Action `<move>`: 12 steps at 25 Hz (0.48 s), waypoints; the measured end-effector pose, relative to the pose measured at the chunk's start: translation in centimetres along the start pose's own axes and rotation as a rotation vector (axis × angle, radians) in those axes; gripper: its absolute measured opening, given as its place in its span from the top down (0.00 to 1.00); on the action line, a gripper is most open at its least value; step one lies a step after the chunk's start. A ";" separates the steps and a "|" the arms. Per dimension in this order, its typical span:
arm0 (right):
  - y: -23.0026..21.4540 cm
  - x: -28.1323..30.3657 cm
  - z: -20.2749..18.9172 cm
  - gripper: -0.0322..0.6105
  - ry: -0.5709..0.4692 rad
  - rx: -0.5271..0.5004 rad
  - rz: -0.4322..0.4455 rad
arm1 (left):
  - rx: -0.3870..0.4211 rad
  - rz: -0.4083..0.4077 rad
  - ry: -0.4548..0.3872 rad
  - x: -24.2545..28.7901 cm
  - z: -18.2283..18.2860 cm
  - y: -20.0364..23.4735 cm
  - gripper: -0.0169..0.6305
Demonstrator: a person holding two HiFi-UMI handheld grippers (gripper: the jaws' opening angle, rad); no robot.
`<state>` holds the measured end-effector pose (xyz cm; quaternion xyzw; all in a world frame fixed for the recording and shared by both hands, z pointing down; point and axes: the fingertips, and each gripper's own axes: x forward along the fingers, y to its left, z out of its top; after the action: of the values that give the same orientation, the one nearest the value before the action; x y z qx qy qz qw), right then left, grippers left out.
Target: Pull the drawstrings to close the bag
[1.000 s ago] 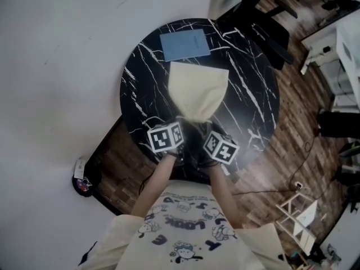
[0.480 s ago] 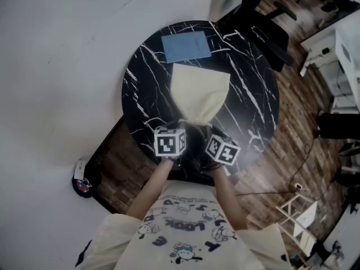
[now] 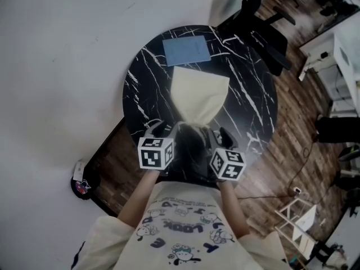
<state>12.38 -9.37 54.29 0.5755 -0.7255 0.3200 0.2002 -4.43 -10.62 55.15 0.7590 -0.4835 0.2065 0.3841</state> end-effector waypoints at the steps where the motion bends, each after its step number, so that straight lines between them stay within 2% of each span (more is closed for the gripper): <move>1: 0.9 -0.8 1.5 0.63 -0.049 -0.034 0.009 | 0.028 -0.007 -0.043 -0.8 1.1 -0.7 0.70; 4: 3.8 -3.4 6.1 0.68 -0.208 -0.125 0.039 | 0.194 0.012 -0.181 -3.5 4.3 -2.7 0.72; 6: 5.6 -4.9 8.6 0.68 -0.299 -0.165 0.061 | 0.289 0.039 -0.295 -5.4 6.2 -3.9 0.80; 7: 6.3 -5.6 9.6 0.68 -0.339 -0.184 0.073 | 0.295 0.037 -0.360 -6.3 7.1 -4.4 0.83; 9: 7.7 -6.7 11.0 0.69 -0.416 -0.221 0.094 | 0.249 0.010 -0.473 -7.9 8.5 -5.2 0.86; 12: 8.8 -8.7 12.7 0.70 -0.525 -0.252 0.102 | 0.230 0.030 -0.584 -10.1 9.7 -5.4 0.87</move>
<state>7.12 -10.83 37.39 0.5718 -0.8146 0.0771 0.0593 -4.65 -11.15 40.12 0.8173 -0.5581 0.0386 0.1376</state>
